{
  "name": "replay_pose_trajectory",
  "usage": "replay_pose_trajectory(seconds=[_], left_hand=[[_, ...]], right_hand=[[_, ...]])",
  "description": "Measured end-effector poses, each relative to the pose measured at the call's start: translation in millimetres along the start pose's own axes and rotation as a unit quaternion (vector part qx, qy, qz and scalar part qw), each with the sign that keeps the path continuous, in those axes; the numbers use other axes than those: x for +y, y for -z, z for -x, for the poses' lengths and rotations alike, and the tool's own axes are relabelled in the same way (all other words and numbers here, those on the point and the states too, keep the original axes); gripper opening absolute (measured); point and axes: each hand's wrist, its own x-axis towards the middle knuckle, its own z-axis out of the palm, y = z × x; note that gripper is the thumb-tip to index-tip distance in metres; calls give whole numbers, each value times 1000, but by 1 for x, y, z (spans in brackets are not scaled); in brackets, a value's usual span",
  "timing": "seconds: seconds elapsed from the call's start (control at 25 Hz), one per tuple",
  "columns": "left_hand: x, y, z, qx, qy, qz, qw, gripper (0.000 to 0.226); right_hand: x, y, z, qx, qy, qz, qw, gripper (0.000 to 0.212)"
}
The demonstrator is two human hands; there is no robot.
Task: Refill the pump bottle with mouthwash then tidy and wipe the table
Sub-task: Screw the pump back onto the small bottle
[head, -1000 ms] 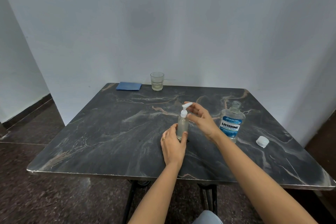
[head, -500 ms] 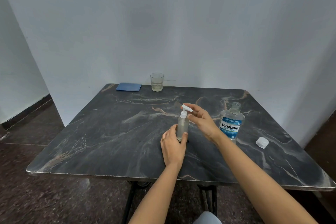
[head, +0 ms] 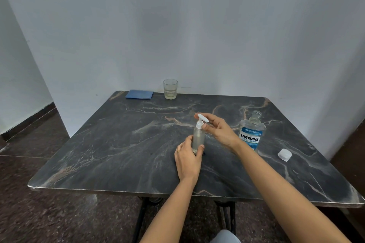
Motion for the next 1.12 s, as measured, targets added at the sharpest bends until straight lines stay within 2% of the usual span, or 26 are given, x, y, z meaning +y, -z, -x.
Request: replay_pose_trajectory(seconds=[0.2, 0.72, 0.92, 1.12], left_hand=[[1, 1, 0, -6, 7, 1, 1000, 41], [1, -1, -2, -29, 4, -48, 998, 45], [2, 3, -1, -28, 15, 1, 999, 48], [12, 12, 0, -14, 5, 48, 999, 61]], right_hand=[[-8, 3, -4, -45, -16, 19, 999, 27], [4, -9, -2, 68, 17, -31, 997, 28], [-3, 0, -3, 0, -3, -6, 1000, 26], [-7, 4, -3, -31, -10, 6, 999, 24]])
